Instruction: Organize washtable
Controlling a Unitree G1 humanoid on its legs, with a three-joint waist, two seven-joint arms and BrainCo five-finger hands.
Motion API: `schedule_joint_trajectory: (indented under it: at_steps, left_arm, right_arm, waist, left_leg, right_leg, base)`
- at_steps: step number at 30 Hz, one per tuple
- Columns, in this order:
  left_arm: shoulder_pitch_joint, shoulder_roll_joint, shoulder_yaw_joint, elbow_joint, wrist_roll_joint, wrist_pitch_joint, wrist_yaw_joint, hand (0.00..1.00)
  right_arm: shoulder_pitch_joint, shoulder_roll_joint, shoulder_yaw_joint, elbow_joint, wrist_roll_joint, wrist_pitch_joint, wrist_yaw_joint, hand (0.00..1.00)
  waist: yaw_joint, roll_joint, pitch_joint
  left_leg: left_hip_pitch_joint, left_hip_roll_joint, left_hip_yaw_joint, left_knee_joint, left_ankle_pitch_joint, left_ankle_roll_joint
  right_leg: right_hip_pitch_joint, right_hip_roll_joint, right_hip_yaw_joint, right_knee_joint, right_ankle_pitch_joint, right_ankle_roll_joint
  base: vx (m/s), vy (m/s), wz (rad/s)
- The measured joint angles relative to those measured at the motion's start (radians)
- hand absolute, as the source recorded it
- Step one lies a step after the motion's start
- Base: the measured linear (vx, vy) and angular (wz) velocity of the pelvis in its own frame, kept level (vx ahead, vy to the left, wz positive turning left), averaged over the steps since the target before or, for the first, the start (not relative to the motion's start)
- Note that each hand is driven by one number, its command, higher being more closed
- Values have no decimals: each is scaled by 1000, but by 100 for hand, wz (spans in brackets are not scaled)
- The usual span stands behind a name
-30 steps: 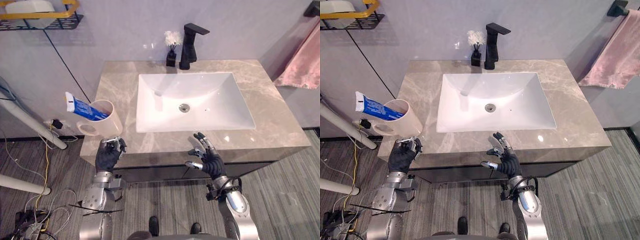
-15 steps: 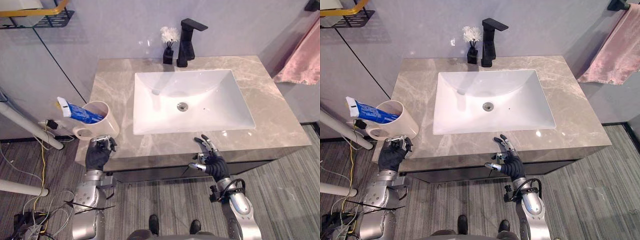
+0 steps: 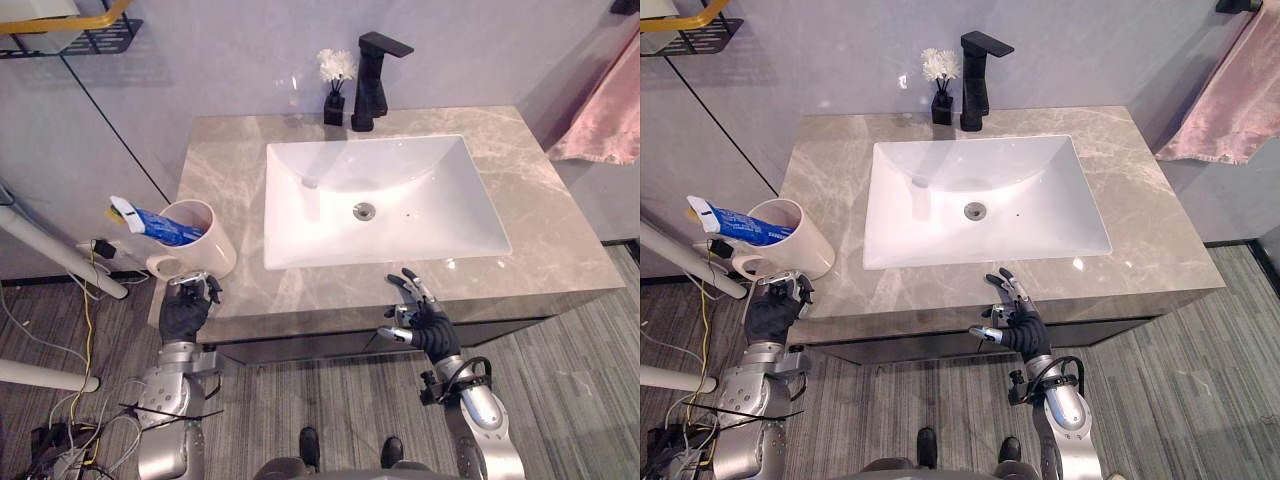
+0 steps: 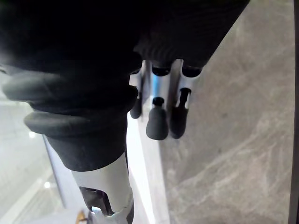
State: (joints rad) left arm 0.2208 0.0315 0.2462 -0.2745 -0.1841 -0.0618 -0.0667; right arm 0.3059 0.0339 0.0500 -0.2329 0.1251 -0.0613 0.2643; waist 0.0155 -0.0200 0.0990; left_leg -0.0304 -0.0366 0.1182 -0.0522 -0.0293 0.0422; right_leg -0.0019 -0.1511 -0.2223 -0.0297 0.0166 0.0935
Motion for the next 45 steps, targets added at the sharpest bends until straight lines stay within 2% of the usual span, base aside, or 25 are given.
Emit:
schedule_joint_trajectory:
  at_steps: [12,20,40,45]
  left_arm:
    - [-23,3,-1,2,20,11,26,100]
    - [-101,71,6,29,21,14,30,100]
    - [-196,140,33,140,41,23,31,100]
    - [-249,146,33,200,40,23,50,100]
  right_arm:
    - [4,0,2,0,0,-3,1,0]
    - [5,-3,-1,-1,2,-2,0,0]
    - [8,-15,-2,-7,4,-1,2,0]
    - [9,-21,0,-7,6,-1,1,0]
  waist:
    - [0,1,0]
    - [0,4,14]
    - [-1,6,17]
    - [-1,5,17]
  left_leg:
    - [0,0,0,0,0,0]
    - [2,0,15,1,0,0]
    - [1,16,31,0,-5,-7]
    - [1,18,33,1,-5,-7]
  right_leg:
    - [0,0,0,0,0,0]
    - [-4,0,7,-3,0,0]
    - [-3,18,10,-25,21,-10]
    - [-3,20,11,-25,21,-10]
  base:
    - [0,0,0]
    - [0,0,-4]
    - [-5,-5,-2]
    - [-38,-26,-1]
